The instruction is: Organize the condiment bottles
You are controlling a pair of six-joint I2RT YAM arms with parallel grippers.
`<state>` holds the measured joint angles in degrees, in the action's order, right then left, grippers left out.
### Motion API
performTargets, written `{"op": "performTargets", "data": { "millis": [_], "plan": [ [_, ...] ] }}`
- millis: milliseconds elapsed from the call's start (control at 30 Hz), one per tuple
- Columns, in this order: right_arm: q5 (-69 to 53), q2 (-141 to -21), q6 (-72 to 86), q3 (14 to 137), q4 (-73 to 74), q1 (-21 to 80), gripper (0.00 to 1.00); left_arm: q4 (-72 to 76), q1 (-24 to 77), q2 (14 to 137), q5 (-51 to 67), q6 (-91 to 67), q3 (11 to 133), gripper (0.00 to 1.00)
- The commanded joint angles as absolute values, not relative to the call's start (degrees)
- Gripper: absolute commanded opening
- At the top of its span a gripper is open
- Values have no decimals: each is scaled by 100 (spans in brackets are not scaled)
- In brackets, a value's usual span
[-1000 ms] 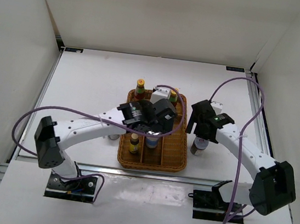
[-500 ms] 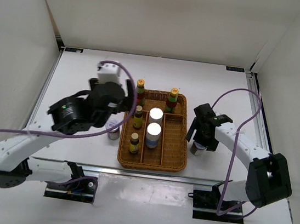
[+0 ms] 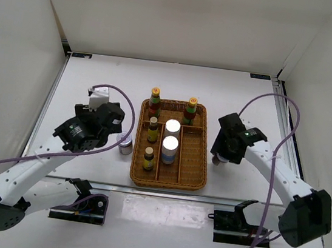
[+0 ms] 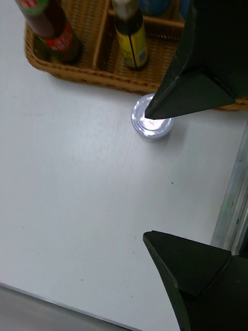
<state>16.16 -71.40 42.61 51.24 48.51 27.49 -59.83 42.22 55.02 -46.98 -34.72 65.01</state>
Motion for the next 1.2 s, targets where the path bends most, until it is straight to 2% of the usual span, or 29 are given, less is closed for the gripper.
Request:
{"op": "performTargets", "data": {
  "millis": [0, 233, 567, 733, 800, 833, 867, 933, 967, 1033, 1067, 1167],
  "plan": [
    [2327, -6689, 4052, 6107, 4939, 3119, 0, -6021, 4035, 5440, -4536, -3840, 6144, 100],
    [2610, -7495, 3595, 7092, 4669, 3955, 0, -5968, 3973, 5757, -4613, -3894, 6021, 100],
    [1768, -9156, 3428, 7532, 3877, 4017, 0, -5915, 3867, 5810, -4667, -3894, 6021, 100],
    [1556, -9527, 3428, 7673, 3762, 4017, 0, -5915, 3867, 5862, -4667, -3894, 6021, 100],
    [1556, -9589, 3428, 7673, 3762, 4017, 4, -5915, 3867, 5915, -4667, -3894, 6021, 100],
    [1556, -9641, 3428, 7673, 3762, 4017, 8, -5915, 3867, 5915, -4667, -3894, 6021, 100],
    [1556, -9642, 3428, 7673, 3762, 4017, 20, -5863, 3867, 5967, -4606, -3894, 6021, 100],
    [1556, -9694, 3480, 7673, 3762, 4017, 35, -5862, 3867, 6021, -4536, -3894, 6021, 100],
    [1556, -9694, 3480, 7673, 3762, 4017, 47, -5862, 3867, 6081, -4535, -3972, 6021, 100],
    [1503, -9694, 3480, 7673, 3762, 4017, 54, -5862, 3867, 6144, -4386, -4094, 5968, 100],
    [1503, -9694, 3480, 7621, 3762, 4017, 61, -5862, 3867, 6213, -4386, -4096, 5968, 100],
    [1503, -9633, 3533, 7620, 3814, 4017, 68, -5862, 3867, 6284, -4193, -4263, 5907, 100]
  ]
}}
